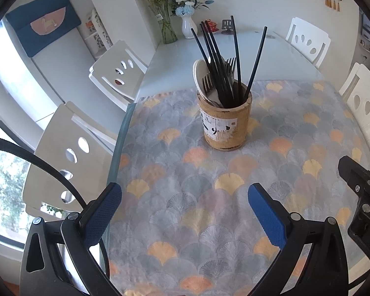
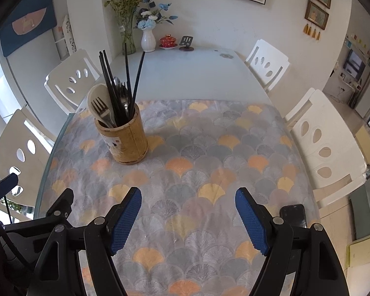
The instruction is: Organize utensils
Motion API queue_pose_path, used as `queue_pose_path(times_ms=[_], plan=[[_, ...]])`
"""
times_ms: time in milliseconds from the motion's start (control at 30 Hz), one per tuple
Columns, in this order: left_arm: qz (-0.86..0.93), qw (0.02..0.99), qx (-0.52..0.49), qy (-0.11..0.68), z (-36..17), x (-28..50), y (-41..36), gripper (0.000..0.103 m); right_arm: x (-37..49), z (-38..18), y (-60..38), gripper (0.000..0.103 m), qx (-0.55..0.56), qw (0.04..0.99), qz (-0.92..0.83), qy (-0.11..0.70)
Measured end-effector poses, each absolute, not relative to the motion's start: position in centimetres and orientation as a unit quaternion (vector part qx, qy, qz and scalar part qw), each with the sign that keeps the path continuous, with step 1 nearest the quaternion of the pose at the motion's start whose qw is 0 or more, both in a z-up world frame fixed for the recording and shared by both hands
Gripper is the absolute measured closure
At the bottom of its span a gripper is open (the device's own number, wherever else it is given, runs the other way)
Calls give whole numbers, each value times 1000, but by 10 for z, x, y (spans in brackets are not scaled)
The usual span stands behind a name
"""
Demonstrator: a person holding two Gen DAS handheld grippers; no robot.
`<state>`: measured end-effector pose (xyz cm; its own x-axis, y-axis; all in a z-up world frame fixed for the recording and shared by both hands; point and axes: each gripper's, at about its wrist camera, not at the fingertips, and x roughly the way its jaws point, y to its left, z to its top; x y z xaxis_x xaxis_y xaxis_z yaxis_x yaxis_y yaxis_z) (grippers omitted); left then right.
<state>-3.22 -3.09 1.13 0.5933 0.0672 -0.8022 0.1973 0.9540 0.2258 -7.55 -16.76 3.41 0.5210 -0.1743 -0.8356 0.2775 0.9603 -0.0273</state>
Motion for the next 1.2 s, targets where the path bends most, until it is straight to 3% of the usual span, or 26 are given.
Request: queue_pose_path(times_ms=[900, 1067, 1200], plan=[[-57, 897, 133, 417, 22, -45, -27, 0, -90, 50, -163, 26, 53, 887, -141, 437], [-43, 911, 78, 402, 32, -46, -7, 0, -89, 42, -160, 26, 57, 879, -138, 453], [-20, 913, 93, 396, 34, -42, 2, 0, -88, 38, -161, 26, 65, 874, -137, 461]])
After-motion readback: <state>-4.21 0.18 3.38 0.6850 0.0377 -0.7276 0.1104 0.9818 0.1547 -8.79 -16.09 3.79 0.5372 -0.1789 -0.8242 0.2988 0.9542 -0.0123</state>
